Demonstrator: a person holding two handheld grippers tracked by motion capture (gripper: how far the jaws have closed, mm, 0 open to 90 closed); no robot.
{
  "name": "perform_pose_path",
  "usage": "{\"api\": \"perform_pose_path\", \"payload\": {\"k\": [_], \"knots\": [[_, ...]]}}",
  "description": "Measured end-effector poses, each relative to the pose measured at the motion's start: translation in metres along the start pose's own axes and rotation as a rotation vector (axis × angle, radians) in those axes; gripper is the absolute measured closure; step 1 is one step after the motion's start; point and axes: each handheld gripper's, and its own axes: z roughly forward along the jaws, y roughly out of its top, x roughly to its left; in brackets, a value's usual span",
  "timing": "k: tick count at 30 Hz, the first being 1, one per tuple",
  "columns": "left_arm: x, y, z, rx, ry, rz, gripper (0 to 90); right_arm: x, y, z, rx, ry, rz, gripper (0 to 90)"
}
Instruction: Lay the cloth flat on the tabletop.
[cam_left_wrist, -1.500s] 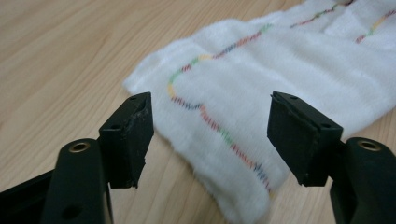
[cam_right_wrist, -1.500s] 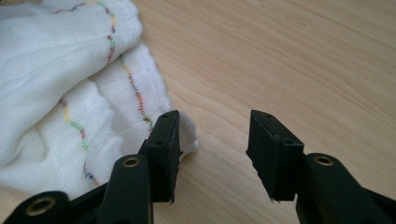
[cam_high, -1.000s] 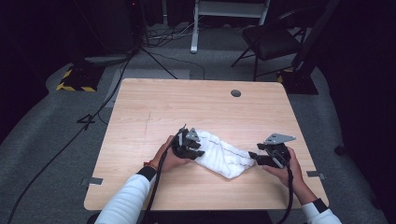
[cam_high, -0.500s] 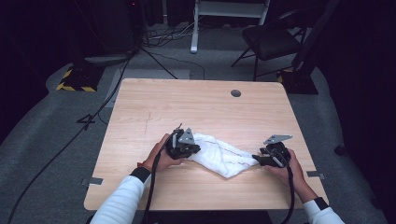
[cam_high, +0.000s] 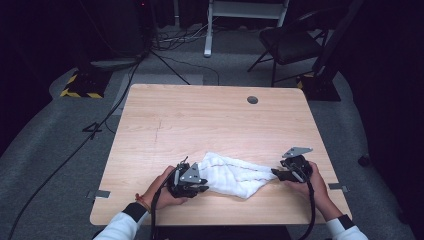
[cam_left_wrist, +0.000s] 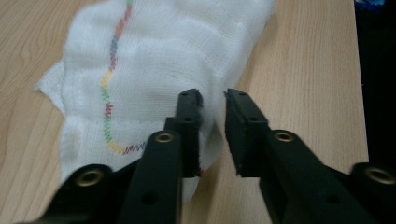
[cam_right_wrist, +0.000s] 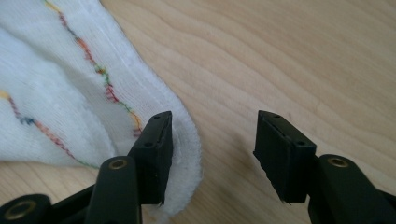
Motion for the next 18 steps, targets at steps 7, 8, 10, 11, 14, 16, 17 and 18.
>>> {"api": "perform_pose_path", "payload": {"k": [7, 8, 10, 11, 14, 16, 17, 18], "knots": [[0.023, -0.002, -0.006, -0.045, 0.103, -0.116, 52.2, 0.013, 0.035, -0.001, -0.101, 0.077, -0.105, 48.5], [0.029, -0.003, -0.005, -0.042, 0.117, -0.141, 48.2, 0.016, 0.043, 0.001, -0.116, 0.103, -0.115, 49.2], [0.037, -0.003, -0.002, -0.029, 0.117, -0.165, 44.8, 0.022, 0.061, 0.01, -0.122, 0.148, -0.147, 49.3], [0.039, -0.003, 0.0, -0.021, 0.128, -0.168, 41.1, 0.025, 0.067, 0.016, -0.117, 0.174, -0.161, 49.6], [0.048, -0.002, 0.008, -0.014, 0.118, -0.199, 36.7, 0.033, 0.082, 0.032, -0.094, 0.212, -0.199, 50.1], [0.052, -0.002, 0.013, 0.006, 0.109, -0.189, 36.6, 0.037, 0.088, 0.041, -0.078, 0.25, -0.203, 50.3], [0.053, -0.001, 0.015, 0.011, 0.107, -0.184, 37.1, 0.039, 0.091, 0.047, -0.069, 0.271, -0.213, 50.4], [0.054, 0.0, 0.018, 0.016, 0.102, -0.18, 39.3, 0.041, 0.092, 0.051, -0.061, 0.28, -0.224, 50.3]]}}
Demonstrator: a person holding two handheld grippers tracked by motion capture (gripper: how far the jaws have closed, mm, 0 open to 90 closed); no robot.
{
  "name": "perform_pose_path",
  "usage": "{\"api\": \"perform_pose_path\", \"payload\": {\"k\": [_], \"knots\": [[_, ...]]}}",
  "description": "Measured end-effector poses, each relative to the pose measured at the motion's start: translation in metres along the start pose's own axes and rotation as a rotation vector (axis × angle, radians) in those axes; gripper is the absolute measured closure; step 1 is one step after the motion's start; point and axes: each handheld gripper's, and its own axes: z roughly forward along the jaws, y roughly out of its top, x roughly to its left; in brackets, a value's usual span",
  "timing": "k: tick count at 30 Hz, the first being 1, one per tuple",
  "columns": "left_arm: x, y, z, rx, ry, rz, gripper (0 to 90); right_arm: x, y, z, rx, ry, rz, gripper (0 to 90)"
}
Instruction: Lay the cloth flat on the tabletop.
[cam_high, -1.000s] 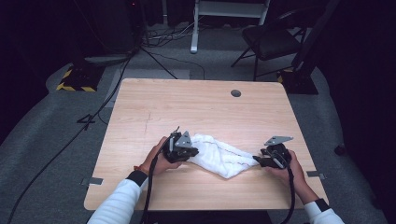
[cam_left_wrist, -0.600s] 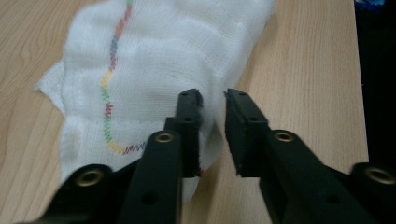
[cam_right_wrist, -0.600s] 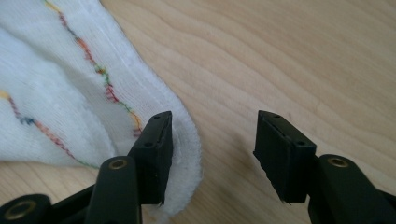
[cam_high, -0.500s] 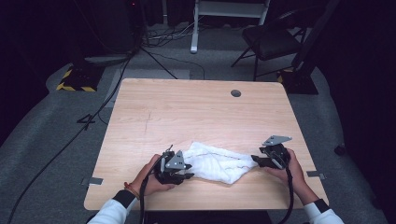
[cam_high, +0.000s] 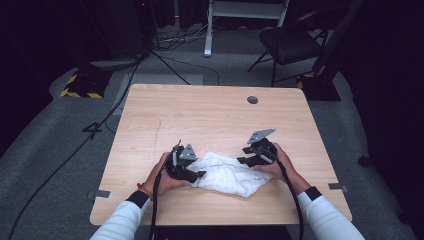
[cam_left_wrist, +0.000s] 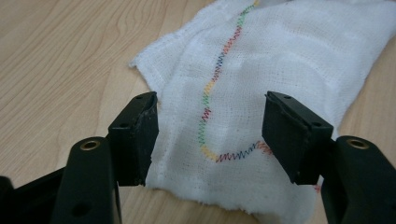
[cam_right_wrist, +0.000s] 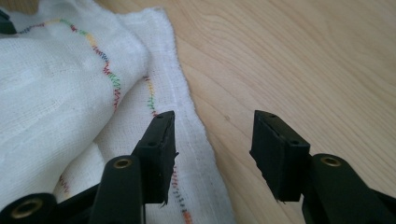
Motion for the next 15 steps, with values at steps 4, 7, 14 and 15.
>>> {"api": "perform_pose_path", "payload": {"k": [4, 7, 14, 15], "knots": [[-0.001, 0.003, 0.008, 0.038, -0.01, 0.038, 51.6, 0.003, 0.004, 0.013, 0.036, 0.016, -0.031, 49.7], [-0.003, 0.005, 0.013, 0.061, -0.012, 0.064, 59.2, 0.004, 0.006, 0.017, 0.058, 0.033, -0.05, 51.0], [-0.005, 0.005, 0.013, 0.07, -0.023, 0.108, 80.9, 0.007, 0.009, 0.022, 0.102, 0.054, -0.066, 62.2], [-0.005, 0.005, 0.013, 0.064, -0.024, 0.11, 83.9, 0.007, 0.008, 0.022, 0.095, 0.07, -0.065, 66.1]]}}
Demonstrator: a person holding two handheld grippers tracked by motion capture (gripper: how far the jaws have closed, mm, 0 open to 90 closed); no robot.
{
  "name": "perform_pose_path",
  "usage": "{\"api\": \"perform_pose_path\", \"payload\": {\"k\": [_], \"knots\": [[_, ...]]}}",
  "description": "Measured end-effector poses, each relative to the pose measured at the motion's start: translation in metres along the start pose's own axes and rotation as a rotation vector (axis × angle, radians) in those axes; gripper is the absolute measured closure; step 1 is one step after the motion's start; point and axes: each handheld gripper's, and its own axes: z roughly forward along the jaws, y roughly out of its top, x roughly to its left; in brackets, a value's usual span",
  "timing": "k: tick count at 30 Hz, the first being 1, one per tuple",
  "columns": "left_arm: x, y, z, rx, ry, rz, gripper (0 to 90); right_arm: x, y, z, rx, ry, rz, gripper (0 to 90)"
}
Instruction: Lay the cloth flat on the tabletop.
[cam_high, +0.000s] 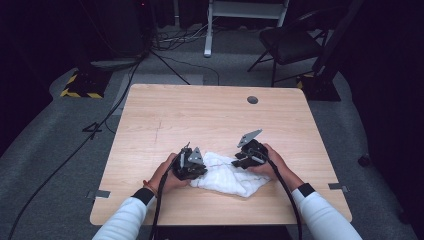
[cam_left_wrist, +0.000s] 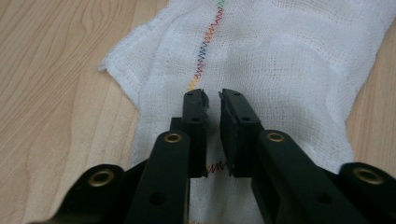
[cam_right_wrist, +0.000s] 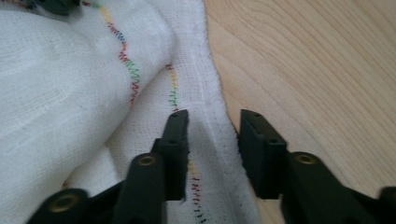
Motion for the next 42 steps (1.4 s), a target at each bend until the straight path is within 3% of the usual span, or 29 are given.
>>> {"api": "perform_pose_path", "payload": {"k": [6, 11, 18, 22, 28, 31, 33, 35, 40, 42], "knots": [[0.0, 0.001, -0.005, -0.021, 0.009, 0.026, 89.8, 0.002, 0.002, 0.0, 0.01, 0.007, -0.006, 85.6], [0.005, 0.003, -0.016, -0.085, 0.031, 0.016, 89.9, -0.005, -0.001, -0.007, -0.01, -0.069, 0.01, 86.8], [0.007, 0.014, -0.032, -0.143, 0.073, 0.047, 89.9, -0.026, -0.012, -0.039, -0.048, -0.235, 0.097, 86.8], [0.009, 0.017, -0.04, -0.172, 0.097, 0.037, 89.9, -0.042, -0.024, -0.064, -0.08, -0.306, 0.174, 86.8], [0.015, 0.009, -0.046, -0.172, 0.121, 0.015, 89.9, -0.055, -0.053, -0.09, -0.123, -0.35, 0.28, 86.7], [0.017, 0.003, -0.043, -0.164, 0.115, -0.006, 89.6, -0.055, -0.068, -0.094, -0.108, -0.347, 0.299, 86.5], [0.018, 0.004, -0.038, -0.162, 0.107, -0.038, 82.2, -0.052, -0.074, -0.094, -0.112, -0.329, 0.299, 86.4], [0.017, 0.01, -0.032, -0.155, 0.099, -0.036, 75.0, -0.047, -0.078, -0.094, -0.113, -0.315, 0.295, 86.4], [0.009, 0.04, -0.009, -0.146, 0.121, -0.032, 41.7, -0.036, -0.083, -0.089, -0.102, -0.259, 0.274, 86.3], [0.009, 0.053, 0.003, -0.162, 0.094, -0.053, 32.3, -0.031, -0.084, -0.086, -0.093, -0.237, 0.255, 86.3]]}}
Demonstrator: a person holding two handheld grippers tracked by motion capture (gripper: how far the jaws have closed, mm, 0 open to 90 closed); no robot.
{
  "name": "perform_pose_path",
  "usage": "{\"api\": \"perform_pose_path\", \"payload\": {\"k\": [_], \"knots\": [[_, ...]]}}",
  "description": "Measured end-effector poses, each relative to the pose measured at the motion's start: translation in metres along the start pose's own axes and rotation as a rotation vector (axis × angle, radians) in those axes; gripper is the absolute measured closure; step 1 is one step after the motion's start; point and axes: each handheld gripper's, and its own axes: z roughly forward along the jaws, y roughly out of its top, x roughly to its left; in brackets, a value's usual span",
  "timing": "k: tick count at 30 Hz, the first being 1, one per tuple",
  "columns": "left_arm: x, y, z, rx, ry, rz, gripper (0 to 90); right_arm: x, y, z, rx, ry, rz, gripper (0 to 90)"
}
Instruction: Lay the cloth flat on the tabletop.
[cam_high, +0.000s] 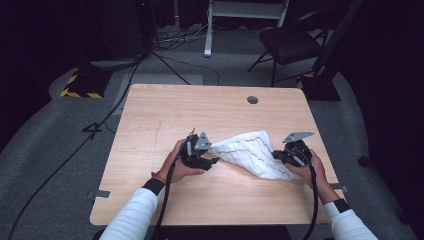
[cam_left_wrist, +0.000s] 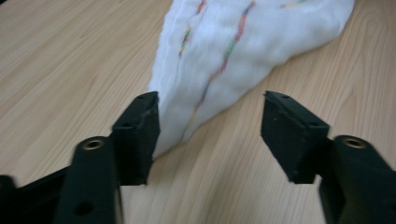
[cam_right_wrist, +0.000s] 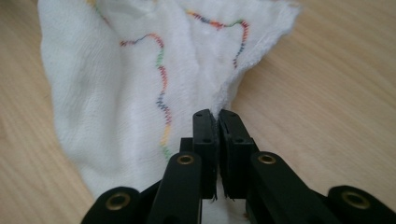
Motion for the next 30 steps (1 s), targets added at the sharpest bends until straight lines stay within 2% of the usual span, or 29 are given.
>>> {"api": "perform_pose_path", "payload": {"k": [3, 4, 5, 6, 7, 9, 12, 15, 17, 19, 21, 23, 25, 27, 28, 30], "knots": [[-0.001, 0.009, 0.016, 0.003, -0.029, -0.016, 28.7, 0.006, -0.002, -0.001, 0.0, 0.007, -0.025, 86.4], [-0.002, 0.011, 0.023, 0.02, -0.036, -0.014, 28.7, 0.007, -0.002, -0.001, -0.002, 0.005, -0.036, 86.4], [-0.003, 0.012, 0.026, 0.035, -0.047, 0.004, 31.2, 0.008, -0.003, -0.002, -0.004, 0.0, -0.037, 86.4], [-0.004, 0.011, 0.029, 0.051, -0.078, 0.039, 43.6, 0.008, -0.003, -0.003, -0.007, -0.008, -0.042, 86.4], [-0.007, 0.01, 0.03, 0.064, -0.084, 0.069, 55.4, 0.007, -0.003, -0.004, -0.01, -0.024, -0.045, 86.4], [-0.01, 0.006, 0.028, 0.077, -0.092, 0.104, 71.4, 0.002, -0.003, -0.006, -0.029, -0.05, -0.034, 86.4], [-0.013, -0.004, 0.021, 0.096, -0.108, 0.136, 85.3, -0.008, -0.003, -0.01, -0.061, -0.085, 0.005, 86.5], [-0.012, -0.015, 0.01, 0.13, -0.103, 0.158, 86.9, -0.014, -0.005, -0.013, -0.067, -0.09, 0.044, 86.4], [-0.01, -0.021, 0.003, 0.143, -0.092, 0.162, 87.1, -0.012, -0.006, -0.014, -0.059, -0.081, 0.056, 86.2], [-0.005, -0.027, -0.006, 0.149, -0.072, 0.153, 87.1, -0.006, -0.006, -0.014, -0.043, -0.06, 0.052, 85.2], [0.001, -0.035, -0.015, 0.148, -0.073, 0.131, 87.0, 0.001, -0.008, -0.012, -0.037, -0.021, 0.06, 84.8], [0.005, -0.042, -0.022, 0.147, -0.064, 0.118, 86.9, 0.012, -0.011, -0.006, -0.014, 0.011, 0.045, 83.9], [0.007, -0.05, -0.028, 0.149, -0.079, 0.097, 85.8, 0.022, -0.015, -0.001, 0.01, 0.041, 0.043, 81.5], [0.005, -0.057, -0.033, 0.157, -0.069, 0.08, 80.2, 0.032, -0.018, 0.002, 0.032, 0.025, 0.021, 73.5], [0.005, -0.058, -0.034, 0.158, -0.076, 0.065, 70.7, 0.033, -0.019, 0.003, 0.034, 0.017, 0.024, 70.9], [0.002, -0.056, -0.038, 0.14, -0.074, 0.046, 60.0, 0.03, -0.019, 0.001, 0.018, 0.006, 0.03, 62.8]]}}
